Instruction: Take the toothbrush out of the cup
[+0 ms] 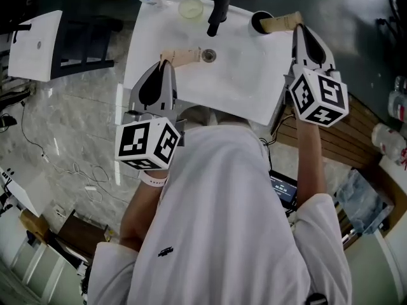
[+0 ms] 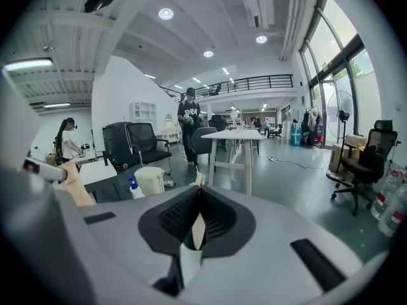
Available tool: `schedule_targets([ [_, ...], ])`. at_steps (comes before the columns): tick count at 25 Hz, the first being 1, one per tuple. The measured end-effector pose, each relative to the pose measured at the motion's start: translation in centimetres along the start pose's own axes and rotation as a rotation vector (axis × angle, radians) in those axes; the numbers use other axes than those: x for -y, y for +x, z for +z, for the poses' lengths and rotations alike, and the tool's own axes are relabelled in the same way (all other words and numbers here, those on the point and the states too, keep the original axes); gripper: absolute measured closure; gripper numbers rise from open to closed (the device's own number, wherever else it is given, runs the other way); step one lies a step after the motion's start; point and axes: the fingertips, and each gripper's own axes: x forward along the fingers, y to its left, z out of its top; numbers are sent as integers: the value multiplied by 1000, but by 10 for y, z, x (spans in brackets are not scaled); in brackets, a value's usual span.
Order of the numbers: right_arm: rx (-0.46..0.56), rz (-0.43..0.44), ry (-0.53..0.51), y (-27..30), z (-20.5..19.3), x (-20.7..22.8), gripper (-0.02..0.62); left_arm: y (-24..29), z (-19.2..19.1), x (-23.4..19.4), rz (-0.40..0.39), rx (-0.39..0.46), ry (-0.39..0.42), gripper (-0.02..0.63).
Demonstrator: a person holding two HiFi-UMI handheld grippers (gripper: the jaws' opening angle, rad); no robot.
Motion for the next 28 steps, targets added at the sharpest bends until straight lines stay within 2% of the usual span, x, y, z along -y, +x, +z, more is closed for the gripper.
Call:
schedule_targets([
  [7, 94, 12, -33, -55, 44, -29, 589, -19, 12, -13, -17, 49, 18, 598],
  [11, 117, 27, -52, -82, 53, -39, 589, -25, 18, -10, -32, 74, 33, 598],
  [18, 68, 44, -41, -100, 29, -61, 589, -34, 17, -13, -51, 67, 56, 598],
  [28, 37, 82, 26, -110, 0, -66, 589, -36, 6, -3, -70, 40, 70, 598],
])
